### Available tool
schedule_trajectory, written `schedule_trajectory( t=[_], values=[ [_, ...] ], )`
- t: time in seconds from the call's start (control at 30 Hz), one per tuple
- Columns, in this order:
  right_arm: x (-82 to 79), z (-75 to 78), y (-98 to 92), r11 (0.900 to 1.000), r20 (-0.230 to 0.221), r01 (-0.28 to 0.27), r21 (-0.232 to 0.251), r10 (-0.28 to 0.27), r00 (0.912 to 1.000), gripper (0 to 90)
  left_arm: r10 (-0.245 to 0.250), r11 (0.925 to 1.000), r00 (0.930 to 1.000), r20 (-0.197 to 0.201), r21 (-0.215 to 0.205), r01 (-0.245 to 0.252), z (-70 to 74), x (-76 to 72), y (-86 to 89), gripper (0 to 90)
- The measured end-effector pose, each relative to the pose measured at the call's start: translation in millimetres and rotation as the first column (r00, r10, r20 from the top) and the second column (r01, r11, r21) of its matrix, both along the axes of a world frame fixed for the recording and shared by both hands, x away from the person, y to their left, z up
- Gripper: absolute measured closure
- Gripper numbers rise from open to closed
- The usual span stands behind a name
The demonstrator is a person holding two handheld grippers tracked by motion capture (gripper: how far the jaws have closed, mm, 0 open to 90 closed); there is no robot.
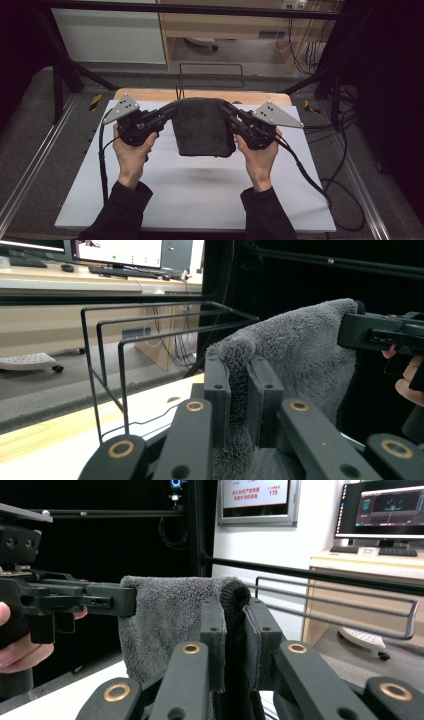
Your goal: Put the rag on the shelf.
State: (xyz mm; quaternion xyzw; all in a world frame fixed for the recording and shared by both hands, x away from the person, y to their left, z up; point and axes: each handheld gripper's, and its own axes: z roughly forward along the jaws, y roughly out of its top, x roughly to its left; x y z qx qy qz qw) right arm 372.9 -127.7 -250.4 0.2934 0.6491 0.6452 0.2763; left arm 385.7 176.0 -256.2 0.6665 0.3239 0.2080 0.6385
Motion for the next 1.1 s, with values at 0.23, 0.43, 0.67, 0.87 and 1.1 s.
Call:
schedule_trajectory(
  t=[0.23, 0.43, 0.67, 0.87, 1.1],
  values=[
    [0.5, 12.1, -1.3, 1.000, 0.032, 0.005, 0.016, -0.005, 0.9995, 81.1, 0.013, 0.9997, 0.9992, 0.039, -0.021, -0.012, 11.7, 1.5, -1.6, 80.6],
    [1.8, 23.6, -2.0, 0.999, 0.058, 0.014, 0.030, -0.016, 0.9982, 81.2, 0.015, 0.9993, 0.9978, 0.065, -0.035, -0.013, 25.2, 2.6, -2.9, 80.6],
    [2.1, 36.7, -2.9, 0.999, 0.084, 0.023, 0.041, -0.027, 0.9961, 81.2, 0.020, 0.9989, 0.9954, 0.094, -0.045, -0.016, 40.6, 5.1, -5.0, 80.7],
    [2.4, 47.9, -4.8, 0.998, 0.108, 0.031, 0.048, -0.036, 0.9935, 81.2, 0.015, 0.9981, 0.9940, 0.108, -0.061, -0.008, 51.8, 7.3, -7.0, 80.7],
    [3.3, 64.3, -6.4, 0.998, 0.140, 0.046, 0.053, -0.053, 0.9888, 81.2, 0.020, 0.9970, 0.9901, 0.139, -0.077, -0.009, 66.7, 10.6, -11.3, 80.7]
  ],
)
